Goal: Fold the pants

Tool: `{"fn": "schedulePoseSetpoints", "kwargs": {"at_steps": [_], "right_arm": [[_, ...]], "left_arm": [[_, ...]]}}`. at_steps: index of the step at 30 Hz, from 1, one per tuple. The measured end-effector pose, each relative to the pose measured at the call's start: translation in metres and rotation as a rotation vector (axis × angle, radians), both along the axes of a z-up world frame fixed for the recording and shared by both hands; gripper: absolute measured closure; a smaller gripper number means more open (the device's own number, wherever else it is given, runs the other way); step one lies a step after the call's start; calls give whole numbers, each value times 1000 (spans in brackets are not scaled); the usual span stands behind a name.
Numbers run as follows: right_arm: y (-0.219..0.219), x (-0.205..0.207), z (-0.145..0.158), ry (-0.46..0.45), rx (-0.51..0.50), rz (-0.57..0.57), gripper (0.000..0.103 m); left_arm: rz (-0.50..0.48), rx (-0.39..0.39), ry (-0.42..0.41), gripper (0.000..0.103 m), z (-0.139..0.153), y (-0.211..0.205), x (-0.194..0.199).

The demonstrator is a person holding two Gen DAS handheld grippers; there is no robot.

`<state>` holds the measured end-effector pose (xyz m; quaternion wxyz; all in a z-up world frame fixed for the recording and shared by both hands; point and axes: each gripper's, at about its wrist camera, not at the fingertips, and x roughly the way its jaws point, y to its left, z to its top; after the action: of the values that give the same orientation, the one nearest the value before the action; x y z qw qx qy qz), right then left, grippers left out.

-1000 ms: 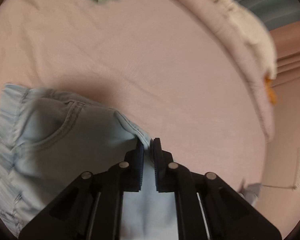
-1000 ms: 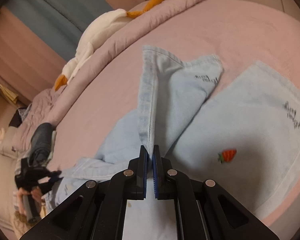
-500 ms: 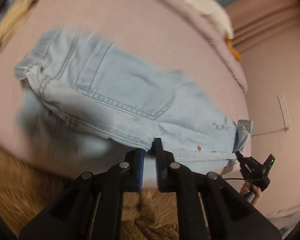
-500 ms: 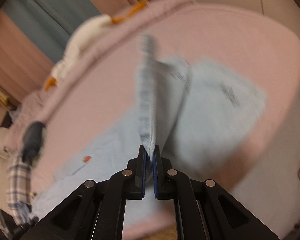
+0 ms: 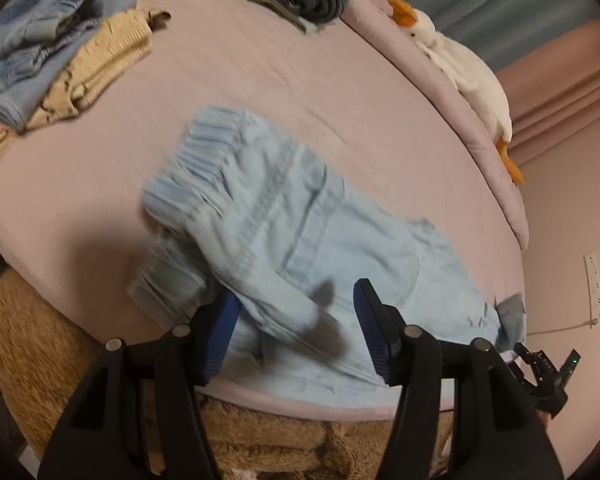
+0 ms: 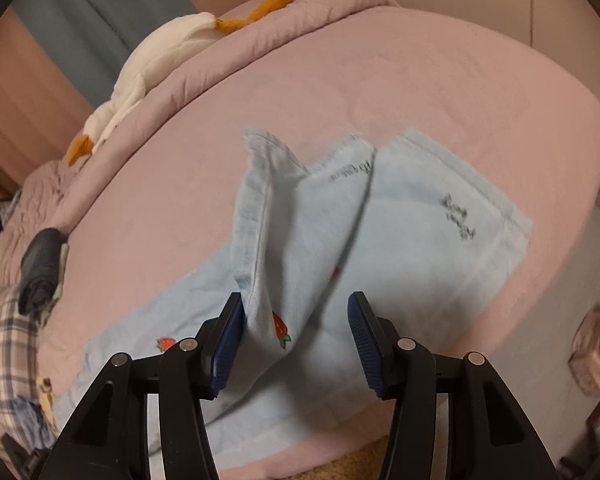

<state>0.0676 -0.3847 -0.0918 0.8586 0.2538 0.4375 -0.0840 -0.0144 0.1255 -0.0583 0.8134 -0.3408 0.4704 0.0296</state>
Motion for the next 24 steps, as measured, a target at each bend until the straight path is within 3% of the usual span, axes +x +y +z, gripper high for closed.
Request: {"fn": "schedulePoseSetpoints", "kwargs": {"at_steps": [4,6,10,15,18,19,21,22,24], "right_arm": [[3,-3,8,-1,-34,-51,46],[0,-9,9,-15,-42,-84,35],[-8,-2,8,-7,-40,-100,34],[18,41,13,-3,-91,32,34],[36,82,-5,52,-139,102,34],[39,97,-15,75,-172,114,36],[29,125,-42,178,-199,56,97],[20,135,-54,229,-163,22,96],[11,146,-45,188,-111,24,96]], "left_arm": [[0,-18,2,47,-8,1,9],[-2,-10,4,47,-13,-7,21],[-5,1,11,70,-19,-3,24],[-21,14,-13,84,-20,-3,26],[-29,7,-16,89,-17,-3,28],[-32,3,-20,90,-15,-2,29],[-41,-4,-35,91,-9,0,32],[-48,-6,-44,91,-4,1,35],[-60,2,-73,92,9,2,38]]}}
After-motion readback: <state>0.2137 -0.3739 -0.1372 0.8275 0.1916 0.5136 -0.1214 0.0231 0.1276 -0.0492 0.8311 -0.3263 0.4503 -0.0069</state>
